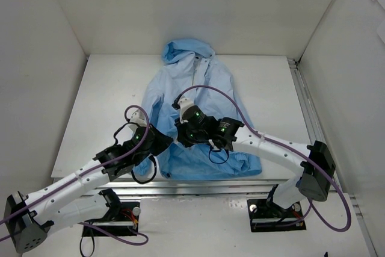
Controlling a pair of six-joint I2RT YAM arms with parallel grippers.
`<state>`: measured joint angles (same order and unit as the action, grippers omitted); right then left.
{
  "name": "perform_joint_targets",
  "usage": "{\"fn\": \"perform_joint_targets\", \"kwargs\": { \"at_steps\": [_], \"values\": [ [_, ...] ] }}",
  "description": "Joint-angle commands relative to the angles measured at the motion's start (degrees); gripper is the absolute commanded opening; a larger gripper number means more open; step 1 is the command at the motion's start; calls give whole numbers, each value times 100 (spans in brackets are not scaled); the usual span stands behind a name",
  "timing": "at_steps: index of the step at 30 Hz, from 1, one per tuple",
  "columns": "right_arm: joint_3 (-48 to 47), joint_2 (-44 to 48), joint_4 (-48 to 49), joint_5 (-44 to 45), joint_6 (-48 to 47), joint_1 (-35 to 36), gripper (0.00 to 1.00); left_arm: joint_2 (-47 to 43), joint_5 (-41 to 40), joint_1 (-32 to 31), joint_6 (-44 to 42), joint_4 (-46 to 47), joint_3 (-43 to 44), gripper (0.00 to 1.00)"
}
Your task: Zip up the jacket
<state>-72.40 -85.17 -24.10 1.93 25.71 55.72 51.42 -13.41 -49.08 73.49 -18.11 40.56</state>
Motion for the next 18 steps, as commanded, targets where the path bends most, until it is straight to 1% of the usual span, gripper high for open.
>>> {"fn": "perform_joint_targets", "kwargs": {
  "at_steps": [1,8,11,12,16,18],
  "values": [
    [-336,246,344,-132,4,-9,0,-79,-22,-23,-125,536,58,0],
    [-292,237,344,96,-242,-88,0,-193,409,-23,-546,220,277,0],
    [-275,237,344,132,-348,-193,0,-246,734,-23,-713,132,374,0],
    [-257,246,344,132,-383,-194,0,-281,952,-23,-757,89,392,0],
    [-248,264,353,105,-549,-316,0,-369,1453,188,-951,-17,392,0],
    [-239,264,353,131,-637,-360,0,-474,1577,188,-1056,-61,365,0]
  ]
}}
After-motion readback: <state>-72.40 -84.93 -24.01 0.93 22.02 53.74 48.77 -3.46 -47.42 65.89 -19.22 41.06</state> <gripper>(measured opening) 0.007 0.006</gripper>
